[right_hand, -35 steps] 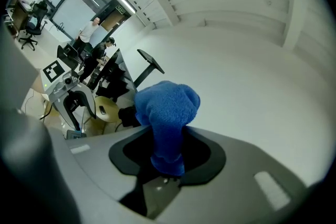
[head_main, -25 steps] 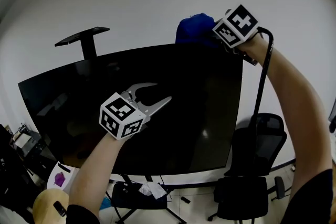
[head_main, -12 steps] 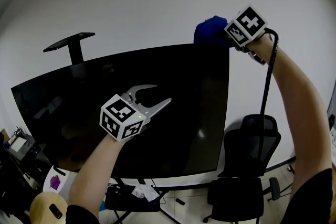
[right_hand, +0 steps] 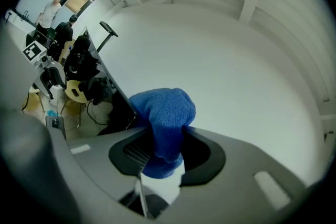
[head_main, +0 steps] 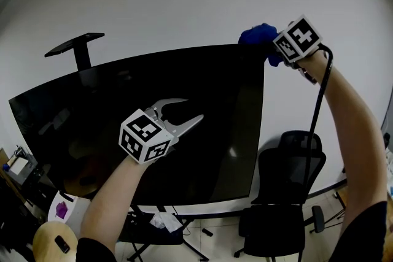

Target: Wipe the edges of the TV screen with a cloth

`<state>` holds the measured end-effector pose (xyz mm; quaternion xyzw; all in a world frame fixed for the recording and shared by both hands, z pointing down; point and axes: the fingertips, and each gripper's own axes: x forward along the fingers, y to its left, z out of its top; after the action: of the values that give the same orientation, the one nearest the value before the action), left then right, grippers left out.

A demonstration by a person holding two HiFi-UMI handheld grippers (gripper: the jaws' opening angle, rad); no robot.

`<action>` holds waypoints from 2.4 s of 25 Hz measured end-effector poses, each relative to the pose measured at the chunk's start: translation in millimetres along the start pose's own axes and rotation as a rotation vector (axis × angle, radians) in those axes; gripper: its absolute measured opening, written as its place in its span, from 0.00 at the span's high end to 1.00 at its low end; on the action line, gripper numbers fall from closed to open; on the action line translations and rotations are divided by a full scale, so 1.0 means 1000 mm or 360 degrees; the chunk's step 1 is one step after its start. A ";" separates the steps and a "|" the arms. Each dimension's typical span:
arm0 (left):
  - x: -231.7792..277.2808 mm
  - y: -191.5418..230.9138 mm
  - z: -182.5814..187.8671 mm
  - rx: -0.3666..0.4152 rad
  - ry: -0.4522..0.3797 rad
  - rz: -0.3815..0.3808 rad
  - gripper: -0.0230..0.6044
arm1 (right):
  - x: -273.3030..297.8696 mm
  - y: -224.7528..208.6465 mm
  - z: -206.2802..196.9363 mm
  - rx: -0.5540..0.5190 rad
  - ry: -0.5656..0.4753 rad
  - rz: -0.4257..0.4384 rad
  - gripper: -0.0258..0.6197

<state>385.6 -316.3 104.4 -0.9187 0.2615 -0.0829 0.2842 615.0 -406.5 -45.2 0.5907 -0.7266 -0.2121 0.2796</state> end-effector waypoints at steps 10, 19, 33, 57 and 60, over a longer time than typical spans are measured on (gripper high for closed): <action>-0.025 -0.013 -0.017 -0.0138 -0.0105 -0.0008 0.67 | -0.016 0.039 -0.071 0.0388 -0.0256 0.0002 0.74; -0.123 -0.067 -0.088 -0.0226 -0.0061 0.0053 0.67 | -0.091 0.188 -0.148 0.0606 -0.0508 -0.0014 0.74; -0.301 -0.213 -0.196 -0.0478 0.0050 0.0050 0.67 | -0.190 0.557 -0.150 0.1096 -0.0452 0.0424 0.74; -0.313 -0.313 -0.205 -0.0746 0.0266 0.0207 0.67 | -0.254 0.606 -0.198 0.1234 -0.0378 0.0696 0.74; -0.308 -0.327 -0.195 -0.0754 0.0270 0.0220 0.67 | -0.268 0.595 -0.208 0.1270 -0.0381 0.0700 0.74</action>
<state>206.5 -17.6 449.3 -0.9294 0.3586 -0.0765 0.0431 350.8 -13.8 449.6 0.4555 -0.8864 0.0815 -0.0169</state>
